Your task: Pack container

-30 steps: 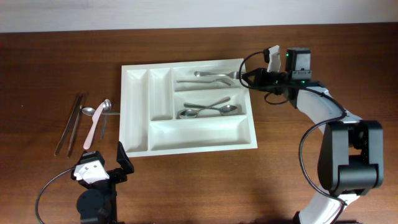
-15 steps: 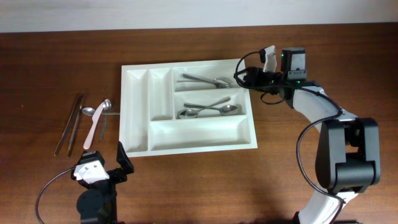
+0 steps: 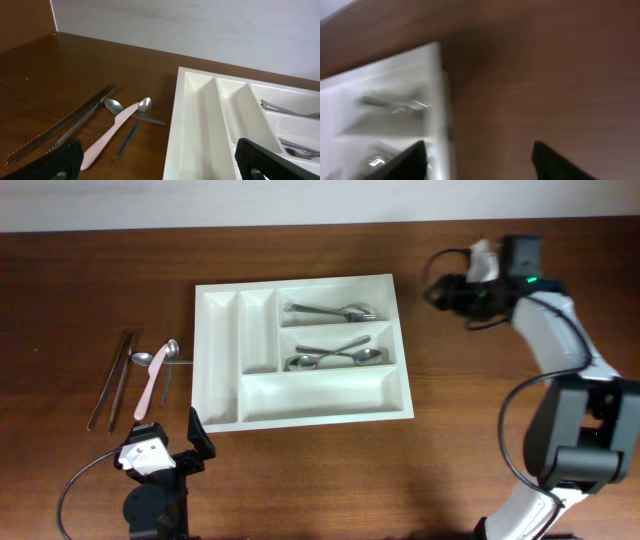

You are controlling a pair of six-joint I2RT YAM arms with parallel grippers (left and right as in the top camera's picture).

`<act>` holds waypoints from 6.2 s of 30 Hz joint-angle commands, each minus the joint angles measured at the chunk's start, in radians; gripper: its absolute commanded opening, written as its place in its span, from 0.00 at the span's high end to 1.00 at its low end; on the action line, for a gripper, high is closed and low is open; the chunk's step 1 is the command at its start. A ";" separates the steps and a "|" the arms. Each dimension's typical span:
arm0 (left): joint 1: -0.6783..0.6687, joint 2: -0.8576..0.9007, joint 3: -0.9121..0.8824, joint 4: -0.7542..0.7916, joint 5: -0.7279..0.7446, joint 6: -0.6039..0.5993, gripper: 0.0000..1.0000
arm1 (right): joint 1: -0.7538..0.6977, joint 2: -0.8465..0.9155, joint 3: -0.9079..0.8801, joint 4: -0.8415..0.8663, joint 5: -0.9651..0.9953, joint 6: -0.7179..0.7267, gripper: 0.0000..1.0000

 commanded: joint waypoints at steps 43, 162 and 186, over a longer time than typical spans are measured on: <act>0.006 0.371 0.350 0.074 -0.115 0.022 0.01 | -0.119 0.004 0.072 -0.011 0.537 -0.121 0.01; 0.216 1.984 1.226 -0.645 -0.008 0.534 0.38 | -0.120 0.004 0.072 -0.011 0.537 -0.121 0.01; 0.303 1.984 1.226 -0.633 0.064 0.563 0.39 | -0.120 0.004 0.072 -0.011 0.537 -0.121 0.01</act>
